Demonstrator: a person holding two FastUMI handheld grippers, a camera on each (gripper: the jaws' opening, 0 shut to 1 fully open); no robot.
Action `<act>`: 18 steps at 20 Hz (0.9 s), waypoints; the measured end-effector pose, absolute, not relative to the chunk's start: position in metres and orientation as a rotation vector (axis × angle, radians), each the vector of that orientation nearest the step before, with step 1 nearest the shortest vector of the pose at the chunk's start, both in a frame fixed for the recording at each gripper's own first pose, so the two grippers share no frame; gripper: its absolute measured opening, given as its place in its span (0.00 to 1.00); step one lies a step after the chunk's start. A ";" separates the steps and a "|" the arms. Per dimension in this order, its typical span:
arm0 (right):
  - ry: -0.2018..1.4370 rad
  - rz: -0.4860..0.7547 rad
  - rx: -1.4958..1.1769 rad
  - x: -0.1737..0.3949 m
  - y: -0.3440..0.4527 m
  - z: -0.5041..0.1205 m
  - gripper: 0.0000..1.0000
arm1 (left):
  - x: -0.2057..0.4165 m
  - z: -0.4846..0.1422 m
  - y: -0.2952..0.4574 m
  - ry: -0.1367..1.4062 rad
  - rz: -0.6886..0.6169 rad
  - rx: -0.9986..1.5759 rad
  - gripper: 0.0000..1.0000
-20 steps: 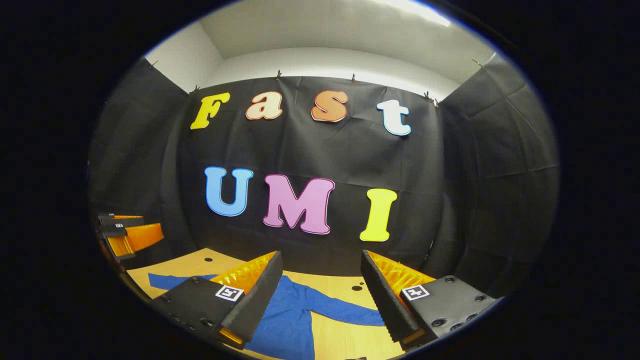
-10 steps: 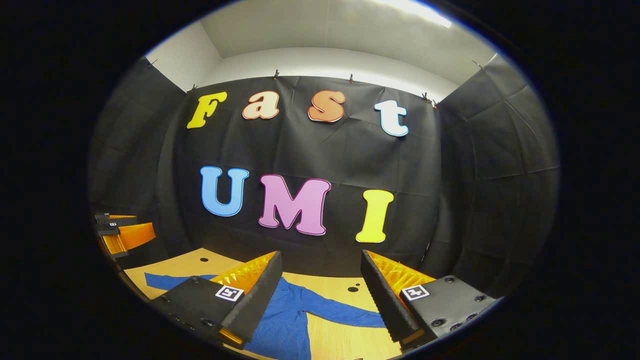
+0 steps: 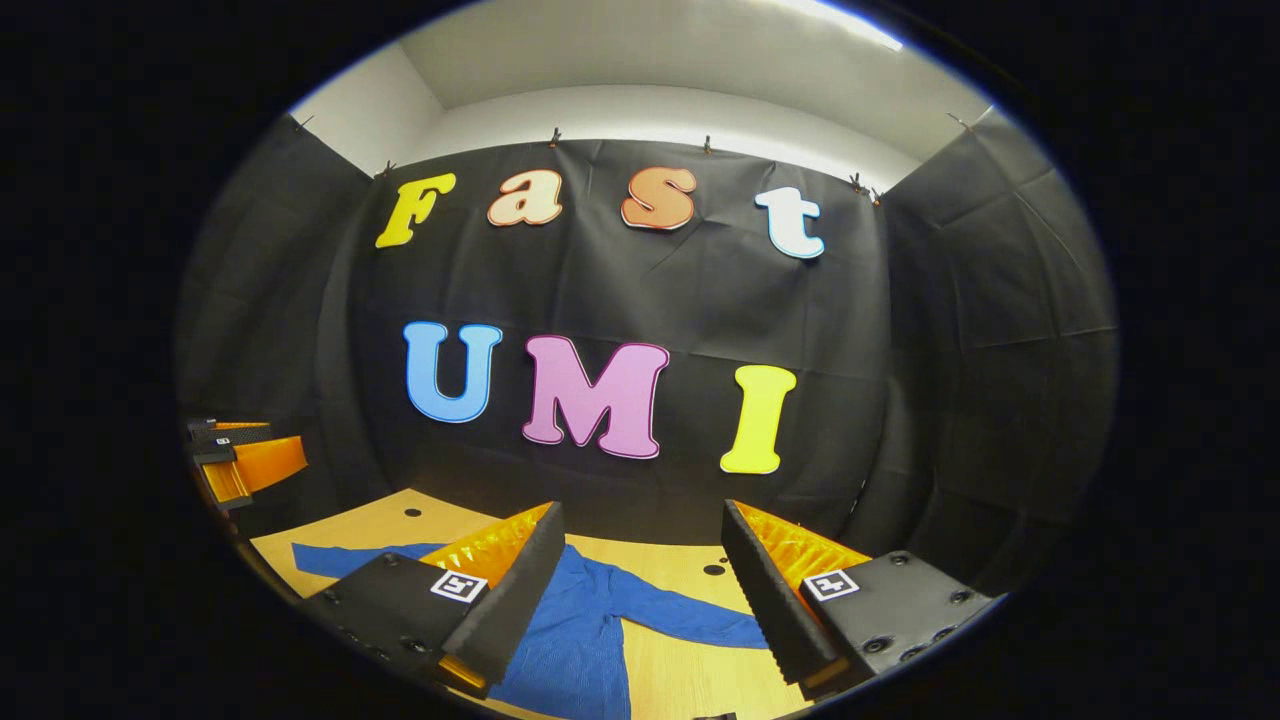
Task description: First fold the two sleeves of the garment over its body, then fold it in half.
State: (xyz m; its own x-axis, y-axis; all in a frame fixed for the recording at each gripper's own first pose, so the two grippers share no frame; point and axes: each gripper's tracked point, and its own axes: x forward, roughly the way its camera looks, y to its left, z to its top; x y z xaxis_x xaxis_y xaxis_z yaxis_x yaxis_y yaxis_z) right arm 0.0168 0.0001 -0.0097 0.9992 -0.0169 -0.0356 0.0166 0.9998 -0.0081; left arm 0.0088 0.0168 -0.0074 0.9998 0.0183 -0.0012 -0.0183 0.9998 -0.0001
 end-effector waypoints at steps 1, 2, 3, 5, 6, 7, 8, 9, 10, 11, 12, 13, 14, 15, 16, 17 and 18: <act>0.036 -0.020 -0.008 0.018 -0.002 -0.010 0.99 | 0.010 -0.008 0.017 0.000 0.018 -0.001 0.81; 0.038 -0.023 -0.006 0.018 -0.002 -0.010 0.99 | 0.011 -0.008 0.017 -0.001 0.018 -0.001 0.79; 0.040 -0.027 -0.006 0.018 -0.003 -0.010 0.99 | 0.012 -0.009 0.017 0.001 0.015 -0.001 0.79; 0.045 -0.037 -0.007 0.022 -0.007 -0.013 0.96 | 0.015 -0.014 0.015 0.010 0.005 -0.006 0.84; 0.049 -0.039 -0.004 0.022 -0.008 -0.014 0.96 | 0.017 -0.016 0.013 0.012 -0.006 -0.014 0.81; 0.052 -0.036 0.002 0.022 -0.007 -0.015 0.99 | 0.017 -0.014 0.010 0.011 -0.016 -0.028 0.81; 0.054 -0.036 0.004 0.022 -0.008 -0.017 0.96 | 0.019 -0.014 0.008 0.008 -0.024 -0.042 0.81; 0.059 -0.039 0.003 0.023 -0.008 -0.017 0.96 | 0.021 -0.011 0.006 0.004 -0.027 -0.049 0.79; 0.061 -0.037 0.001 0.023 -0.009 -0.019 0.96 | 0.023 -0.012 0.006 0.002 -0.028 -0.047 0.84; 0.061 -0.036 -0.002 0.024 -0.009 -0.018 0.99 | 0.025 -0.012 0.006 0.002 -0.025 -0.038 0.79; 0.060 -0.035 -0.004 0.026 -0.009 -0.018 0.99 | 0.026 -0.013 0.006 0.003 -0.025 -0.026 0.79; 0.060 -0.030 -0.004 0.028 -0.008 -0.018 0.99 | 0.026 -0.011 0.005 0.001 -0.028 -0.017 0.80; 0.062 -0.022 -0.001 0.030 -0.006 -0.018 0.96 | 0.028 -0.011 0.003 -0.002 -0.031 -0.009 0.80; 0.062 -0.014 0.003 0.031 -0.003 -0.018 0.96 | 0.029 -0.009 0.002 0.001 -0.033 -0.003 0.80; 0.060 -0.007 0.007 0.034 -0.001 -0.017 0.99 | 0.030 -0.012 0.000 0.005 -0.037 0.001 0.81; 0.060 -0.003 0.013 0.035 0.000 -0.016 0.99 | 0.031 -0.012 -0.002 0.009 -0.044 0.003 0.79; 0.062 -0.001 0.015 0.038 0.001 -0.017 0.96 | 0.030 -0.011 -0.005 0.007 -0.052 0.003 0.79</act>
State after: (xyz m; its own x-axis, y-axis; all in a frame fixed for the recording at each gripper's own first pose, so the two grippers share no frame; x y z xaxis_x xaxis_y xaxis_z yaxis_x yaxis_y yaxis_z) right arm 0.0378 0.0010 -0.0171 0.9981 -0.0004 -0.0616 0.0013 0.9999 0.0149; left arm 0.0304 -0.0046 -0.0114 0.9986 -0.0521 -0.0072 0.0521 0.9986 0.0030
